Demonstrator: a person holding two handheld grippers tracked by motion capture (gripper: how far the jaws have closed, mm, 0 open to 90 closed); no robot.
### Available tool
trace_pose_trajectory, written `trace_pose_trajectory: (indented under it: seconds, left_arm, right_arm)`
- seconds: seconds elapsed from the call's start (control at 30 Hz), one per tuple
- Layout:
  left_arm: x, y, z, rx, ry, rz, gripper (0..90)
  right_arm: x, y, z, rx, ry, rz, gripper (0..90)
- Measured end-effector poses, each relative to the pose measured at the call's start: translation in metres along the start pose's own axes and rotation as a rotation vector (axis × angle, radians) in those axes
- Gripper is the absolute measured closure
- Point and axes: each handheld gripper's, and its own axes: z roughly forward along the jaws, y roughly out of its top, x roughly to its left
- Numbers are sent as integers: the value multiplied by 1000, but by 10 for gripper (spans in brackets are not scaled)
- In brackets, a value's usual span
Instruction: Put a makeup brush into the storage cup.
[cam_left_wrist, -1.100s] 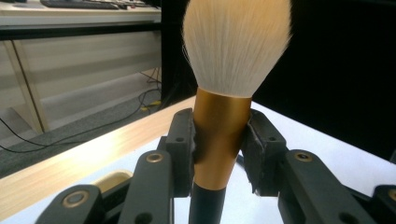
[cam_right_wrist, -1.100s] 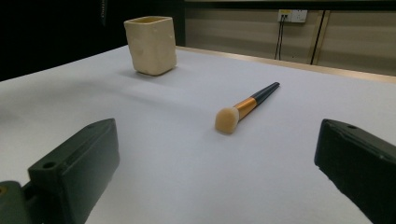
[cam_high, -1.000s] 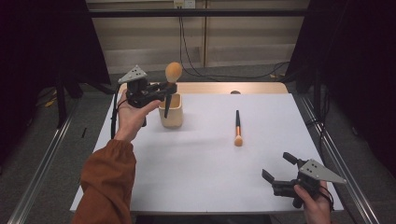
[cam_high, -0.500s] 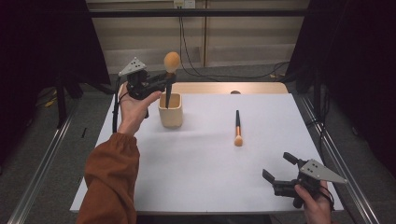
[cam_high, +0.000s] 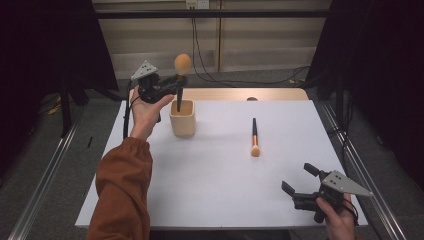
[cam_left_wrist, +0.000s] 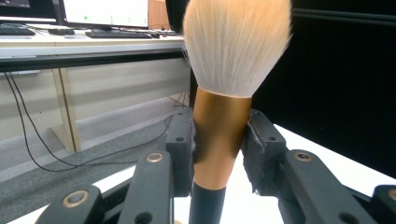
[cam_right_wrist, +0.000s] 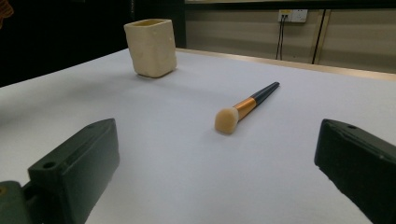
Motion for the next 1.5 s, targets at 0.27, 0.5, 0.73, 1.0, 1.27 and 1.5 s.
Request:
trace_pose_trajectory:
  seconds: [0.27,0.5,0.73,1.0,1.27,1.5]
  left_arm:
    - [3,-8,1,4,5,-7,663]
    - [11,-24,2,40,37,-14,662]
    - [16,-33,2,48,52,-8,662]
    - [16,-42,3,56,54,-14,662]
    - [17,-52,5,77,60,-21,662]
    - [17,-59,5,87,56,-36,662]
  right_arm:
    - [1,0,0,2,-1,-2,0]
    - [1,0,0,3,-2,-1,0]
    - [1,0,0,2,-3,2,0]
    - [1,0,0,4,-4,-1,0]
    - [1,0,0,2,-5,1,0]
    - [2,0,0,4,-5,2,0]
